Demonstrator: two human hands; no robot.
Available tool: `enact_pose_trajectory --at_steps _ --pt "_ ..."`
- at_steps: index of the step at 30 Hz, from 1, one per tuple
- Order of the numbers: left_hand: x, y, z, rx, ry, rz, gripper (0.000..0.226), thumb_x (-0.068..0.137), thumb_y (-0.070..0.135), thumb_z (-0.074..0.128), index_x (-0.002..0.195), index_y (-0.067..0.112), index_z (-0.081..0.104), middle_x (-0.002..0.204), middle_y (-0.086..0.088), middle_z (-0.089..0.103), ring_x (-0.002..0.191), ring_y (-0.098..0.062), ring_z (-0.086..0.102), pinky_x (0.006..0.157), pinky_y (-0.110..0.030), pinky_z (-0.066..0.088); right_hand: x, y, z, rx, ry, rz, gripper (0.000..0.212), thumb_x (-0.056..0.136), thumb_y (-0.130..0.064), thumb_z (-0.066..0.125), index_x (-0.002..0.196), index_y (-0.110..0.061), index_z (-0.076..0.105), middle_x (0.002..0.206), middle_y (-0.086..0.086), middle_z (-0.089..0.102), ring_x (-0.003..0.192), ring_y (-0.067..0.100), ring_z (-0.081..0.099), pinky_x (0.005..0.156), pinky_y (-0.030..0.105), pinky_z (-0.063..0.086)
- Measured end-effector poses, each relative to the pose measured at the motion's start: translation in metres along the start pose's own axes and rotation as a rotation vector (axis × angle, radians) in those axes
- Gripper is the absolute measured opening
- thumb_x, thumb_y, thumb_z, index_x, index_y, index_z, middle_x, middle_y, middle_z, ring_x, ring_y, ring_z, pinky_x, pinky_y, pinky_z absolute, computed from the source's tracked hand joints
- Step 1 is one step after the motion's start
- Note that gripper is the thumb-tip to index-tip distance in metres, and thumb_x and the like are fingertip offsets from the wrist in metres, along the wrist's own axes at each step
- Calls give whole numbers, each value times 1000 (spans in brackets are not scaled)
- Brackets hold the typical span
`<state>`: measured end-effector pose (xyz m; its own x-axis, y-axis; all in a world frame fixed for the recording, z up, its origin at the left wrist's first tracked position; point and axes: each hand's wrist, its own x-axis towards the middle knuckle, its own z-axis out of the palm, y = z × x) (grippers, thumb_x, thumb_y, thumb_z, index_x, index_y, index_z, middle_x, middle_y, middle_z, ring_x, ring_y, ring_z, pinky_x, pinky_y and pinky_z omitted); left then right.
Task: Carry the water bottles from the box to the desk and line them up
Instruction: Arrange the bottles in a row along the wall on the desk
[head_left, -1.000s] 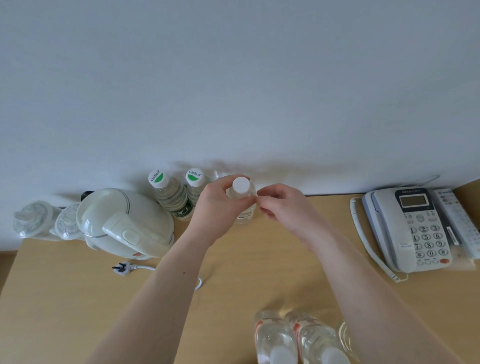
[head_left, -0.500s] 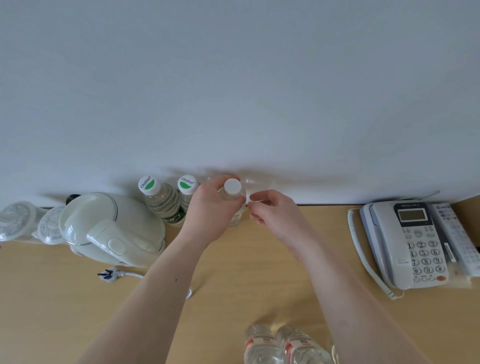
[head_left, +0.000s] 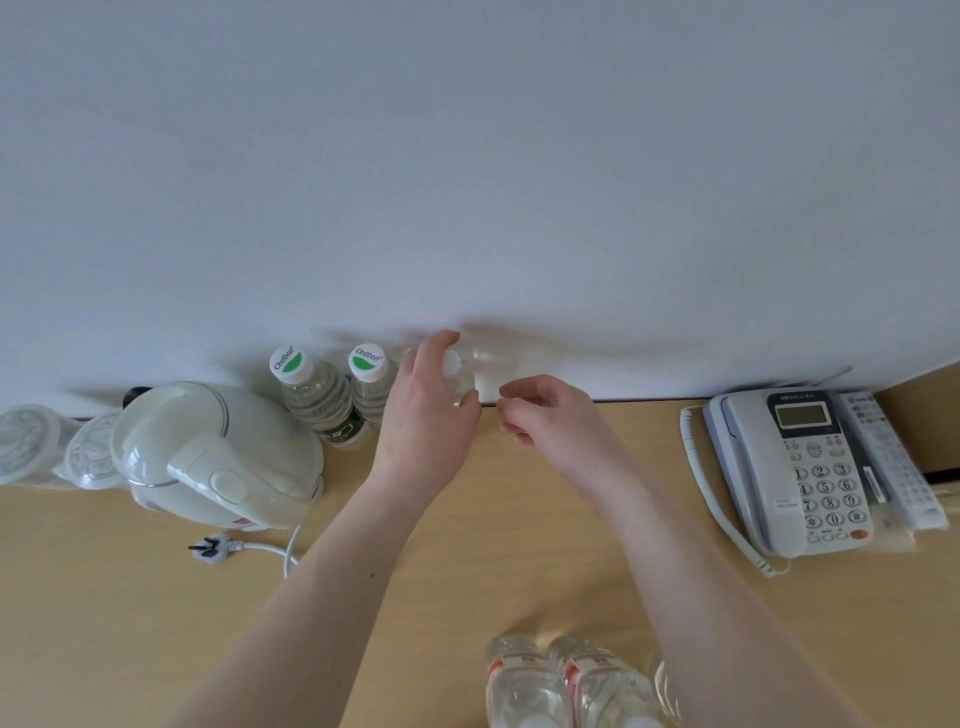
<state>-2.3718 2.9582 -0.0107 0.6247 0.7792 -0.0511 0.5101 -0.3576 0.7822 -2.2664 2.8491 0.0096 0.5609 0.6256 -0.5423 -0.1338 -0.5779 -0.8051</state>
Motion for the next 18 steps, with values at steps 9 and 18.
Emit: enact_pose_trajectory --at_steps 9,18 --pt "-13 7 -16 18 25 76 60 90 7 69 145 20 48 143 -2 47 115 2 37 89 3 19 -23 7 2 -15 10 -16 16 90 -27 64 105 -30 69 99 -3 75 103 15 69 102 43 53" --pt "-35 3 -32 -1 38 99 59 89 11 71 142 24 50 135 9 45 114 2 42 87 9 21 -49 22 3 12 42 -23 15 86 -29 67 100 -28 71 97 1 76 104 23 71 103 49 53"
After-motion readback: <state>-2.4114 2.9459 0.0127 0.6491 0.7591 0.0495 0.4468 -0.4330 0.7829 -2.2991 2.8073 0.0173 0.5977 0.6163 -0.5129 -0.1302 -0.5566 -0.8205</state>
